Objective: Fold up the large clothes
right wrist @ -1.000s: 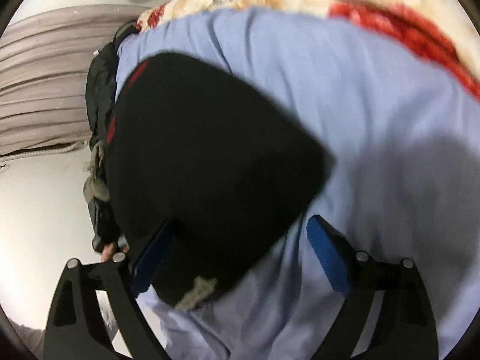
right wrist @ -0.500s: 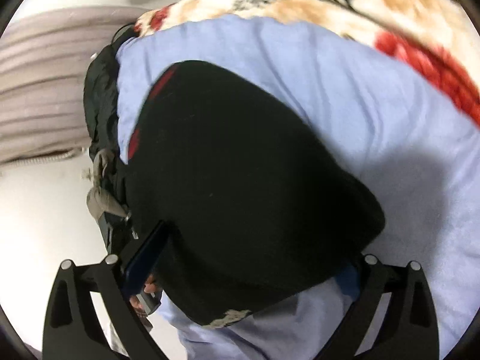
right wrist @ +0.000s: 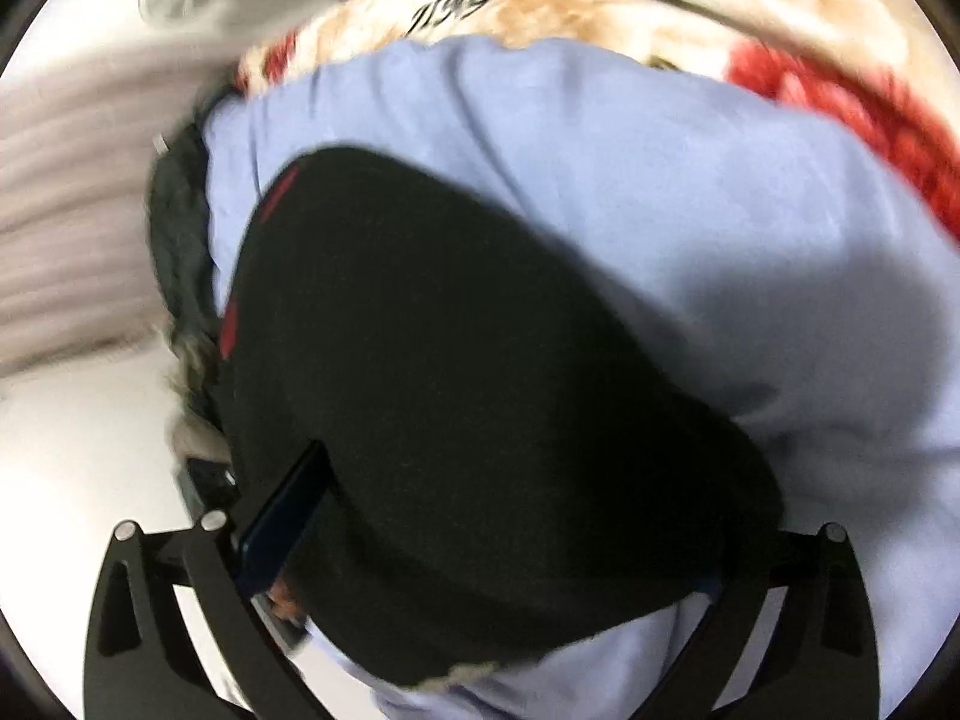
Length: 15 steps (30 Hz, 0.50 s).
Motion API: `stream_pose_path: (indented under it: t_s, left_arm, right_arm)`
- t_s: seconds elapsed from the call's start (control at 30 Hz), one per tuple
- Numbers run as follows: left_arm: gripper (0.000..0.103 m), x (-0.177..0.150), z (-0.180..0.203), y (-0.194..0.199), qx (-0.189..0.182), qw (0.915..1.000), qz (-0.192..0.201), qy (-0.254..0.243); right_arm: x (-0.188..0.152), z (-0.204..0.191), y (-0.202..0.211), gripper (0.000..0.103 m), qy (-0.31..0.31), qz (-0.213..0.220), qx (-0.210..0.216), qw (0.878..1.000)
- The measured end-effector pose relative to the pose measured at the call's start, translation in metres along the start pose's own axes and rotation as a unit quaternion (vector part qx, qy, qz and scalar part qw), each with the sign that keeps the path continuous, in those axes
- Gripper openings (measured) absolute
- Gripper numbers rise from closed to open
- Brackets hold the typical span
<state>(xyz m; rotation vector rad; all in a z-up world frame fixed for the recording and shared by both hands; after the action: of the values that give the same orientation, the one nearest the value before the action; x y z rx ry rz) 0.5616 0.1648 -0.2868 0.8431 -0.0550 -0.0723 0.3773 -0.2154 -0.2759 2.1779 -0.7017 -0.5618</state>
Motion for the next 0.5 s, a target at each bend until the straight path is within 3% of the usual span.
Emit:
stream_pose_path:
  t_s: [0.1,0.2,0.33,0.5]
  left_arm:
    - [0.097,-0.003,-0.008,0.002,0.006,0.9997,0.016,0.018]
    - [0.097,0.000,-0.015,-0.002,-0.004,0.9987,0.023,0.045]
    - [0.097,0.001,-0.022,-0.005,-0.020,0.9983,0.024,0.048]
    - [0.097,0.005,-0.003,-0.007,-0.007,1.0000,0.003,0.003]
  right_arm:
    - [-0.012,-0.035,0.012,0.098,0.047,-0.006,-0.040,0.998]
    - [-0.020,-0.054,0.023,0.098,0.075,0.003,-0.033,0.997]
    - [-0.011,-0.023,0.026,0.098,0.023,0.030,0.040,0.998]
    - [0.009,0.012,0.006,0.098,-0.035,0.038,0.067,0.996]
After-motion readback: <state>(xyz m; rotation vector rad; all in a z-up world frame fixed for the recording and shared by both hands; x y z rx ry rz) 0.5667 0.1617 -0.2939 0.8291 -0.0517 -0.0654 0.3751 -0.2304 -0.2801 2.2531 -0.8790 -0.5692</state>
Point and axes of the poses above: each gripper's, at about its wrist camera, not at the fingertips, and y roughly against the way its jaws point, z to its right, x to its top, the point moved 1 cm from there along -y, roughly the way its jaws point, and after that the axes turned 2 degrees about -z, right-handed, at the moved point
